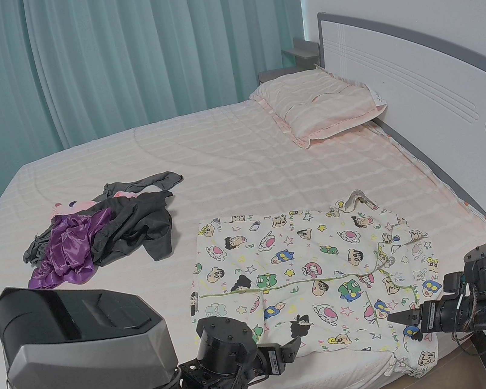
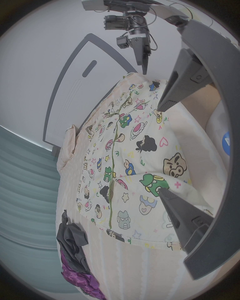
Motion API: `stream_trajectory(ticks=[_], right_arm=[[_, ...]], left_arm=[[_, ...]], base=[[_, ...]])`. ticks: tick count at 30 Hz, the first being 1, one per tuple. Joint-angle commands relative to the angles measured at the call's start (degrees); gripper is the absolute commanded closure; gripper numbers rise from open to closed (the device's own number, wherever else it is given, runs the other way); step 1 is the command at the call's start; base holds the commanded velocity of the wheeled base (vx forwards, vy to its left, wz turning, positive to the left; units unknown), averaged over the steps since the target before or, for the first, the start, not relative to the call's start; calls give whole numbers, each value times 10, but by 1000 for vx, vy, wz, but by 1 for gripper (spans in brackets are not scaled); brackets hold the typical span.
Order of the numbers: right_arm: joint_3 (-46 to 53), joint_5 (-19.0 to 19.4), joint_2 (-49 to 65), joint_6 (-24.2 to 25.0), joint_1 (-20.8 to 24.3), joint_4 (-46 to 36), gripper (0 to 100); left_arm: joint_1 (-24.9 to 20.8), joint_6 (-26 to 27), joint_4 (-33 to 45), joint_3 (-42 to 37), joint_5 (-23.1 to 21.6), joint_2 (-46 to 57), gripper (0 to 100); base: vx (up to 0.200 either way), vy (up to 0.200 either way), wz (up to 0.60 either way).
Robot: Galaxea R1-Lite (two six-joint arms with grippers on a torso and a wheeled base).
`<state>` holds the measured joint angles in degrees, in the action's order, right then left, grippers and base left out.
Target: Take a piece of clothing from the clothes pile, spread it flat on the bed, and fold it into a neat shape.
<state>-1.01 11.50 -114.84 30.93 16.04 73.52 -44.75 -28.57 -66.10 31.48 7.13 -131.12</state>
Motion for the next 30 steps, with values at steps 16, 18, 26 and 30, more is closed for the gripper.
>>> stream_trajectory(ticks=[16,18,26,30], right_arm=[[9,0,-1,0,-1,0,0],[9,0,-1,0,-1,0,0],[9,0,-6,-1,0,0,0],[9,1,-10,-1,0,0,0]], left_arm=[[-29,-56,-16,-14,-22,19,0],[-22,-75,-18,-15,-23,46,0],[50,-86,-12,-1,-30,98,0],[67,-87,-9,11,-23,36,0]], base=[[0,0,0],[0,0,0],[0,0,0],[0,0,0]])
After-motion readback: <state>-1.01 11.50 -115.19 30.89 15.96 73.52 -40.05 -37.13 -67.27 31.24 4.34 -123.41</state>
